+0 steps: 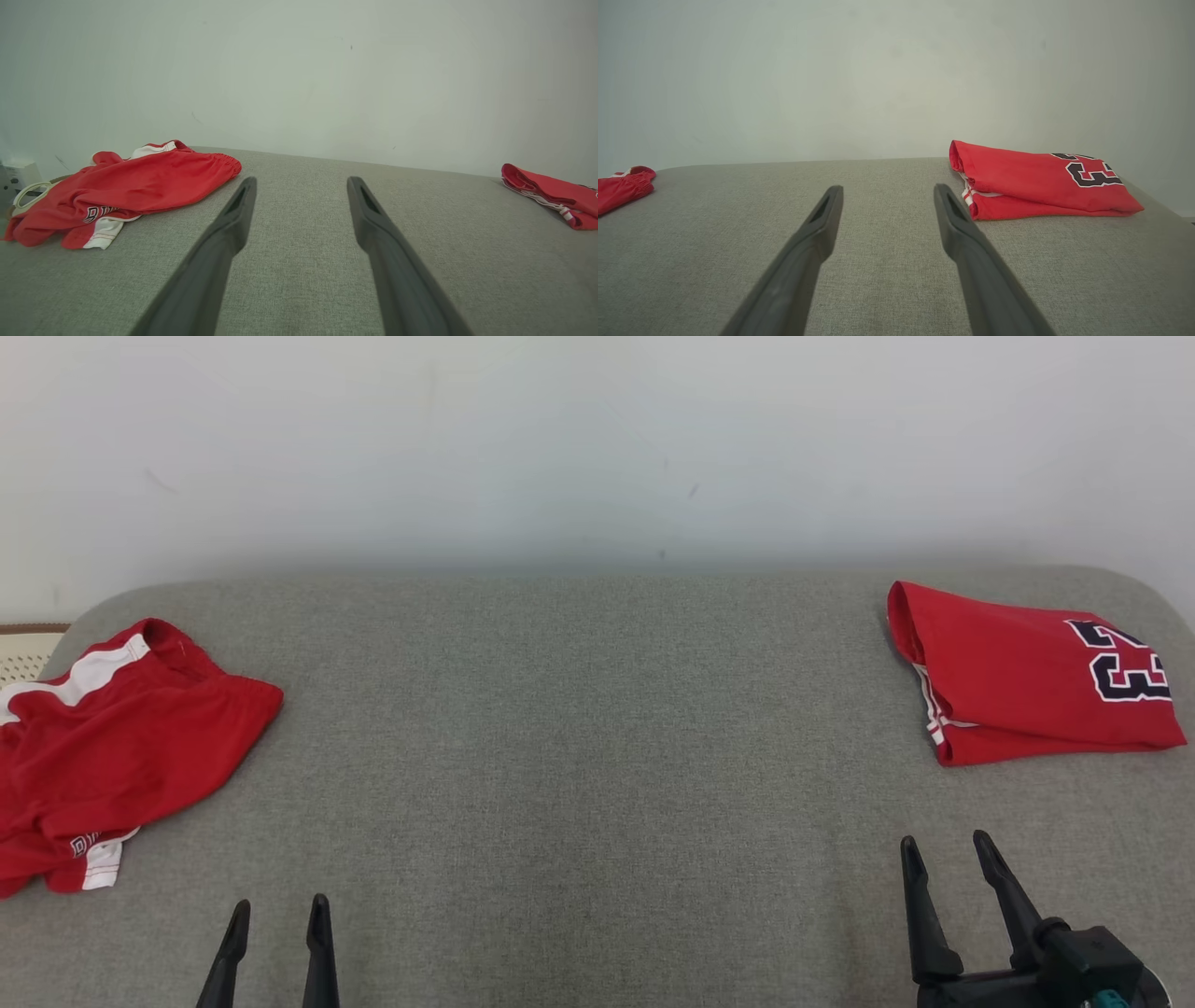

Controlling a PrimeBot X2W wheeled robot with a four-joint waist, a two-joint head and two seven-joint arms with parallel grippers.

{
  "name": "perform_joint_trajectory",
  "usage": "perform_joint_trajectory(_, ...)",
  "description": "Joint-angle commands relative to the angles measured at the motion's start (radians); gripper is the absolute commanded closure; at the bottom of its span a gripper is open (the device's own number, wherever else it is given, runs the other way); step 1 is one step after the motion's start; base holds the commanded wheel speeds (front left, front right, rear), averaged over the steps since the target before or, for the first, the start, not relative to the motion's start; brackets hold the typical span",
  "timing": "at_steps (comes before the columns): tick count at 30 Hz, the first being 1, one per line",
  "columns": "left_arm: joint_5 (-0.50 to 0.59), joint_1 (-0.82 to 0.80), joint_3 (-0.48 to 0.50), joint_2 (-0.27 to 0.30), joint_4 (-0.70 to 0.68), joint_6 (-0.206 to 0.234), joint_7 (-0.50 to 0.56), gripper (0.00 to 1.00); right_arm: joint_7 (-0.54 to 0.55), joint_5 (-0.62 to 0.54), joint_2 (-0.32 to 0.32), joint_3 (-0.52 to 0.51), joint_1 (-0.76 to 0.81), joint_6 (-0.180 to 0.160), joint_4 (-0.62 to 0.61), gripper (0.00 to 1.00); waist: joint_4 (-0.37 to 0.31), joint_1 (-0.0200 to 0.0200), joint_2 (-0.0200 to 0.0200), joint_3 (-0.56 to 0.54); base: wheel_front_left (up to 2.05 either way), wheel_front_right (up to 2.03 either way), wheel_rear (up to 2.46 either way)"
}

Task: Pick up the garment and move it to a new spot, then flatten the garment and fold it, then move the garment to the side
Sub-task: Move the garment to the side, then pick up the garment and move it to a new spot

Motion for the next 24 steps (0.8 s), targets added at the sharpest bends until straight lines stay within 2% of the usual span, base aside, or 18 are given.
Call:
perform_joint_trajectory(1,0.006,0.007,-0.002,0.000,0.003,0.000,-0.004,0.00,-0.001,-0.009,0.004,-0.001,-0.003,0.000,0.003,0.00,0.001,0.0000,0.0000,-0.001,0.00,0.00,0.00)
perform_joint_trajectory(16,0.011,0.012,-0.009,0.000,0.018,0.012,-0.004,0.00,-0.001,-0.024,0.010,-0.018,-0.004,0.000,0.027,0.00,0.014,0.0000,0.0000,0.001,0.00,0.00,0.00)
perform_joint_trajectory(24,0.000,0.017,0.003,0.000,0.023,0.024,-0.004,0.00,-0.001,-0.006,0.015,-0.015,0.007,0.000,0.048,0.00,0.083,0.0000,0.0000,-0.006,0.00,0.00,0.00)
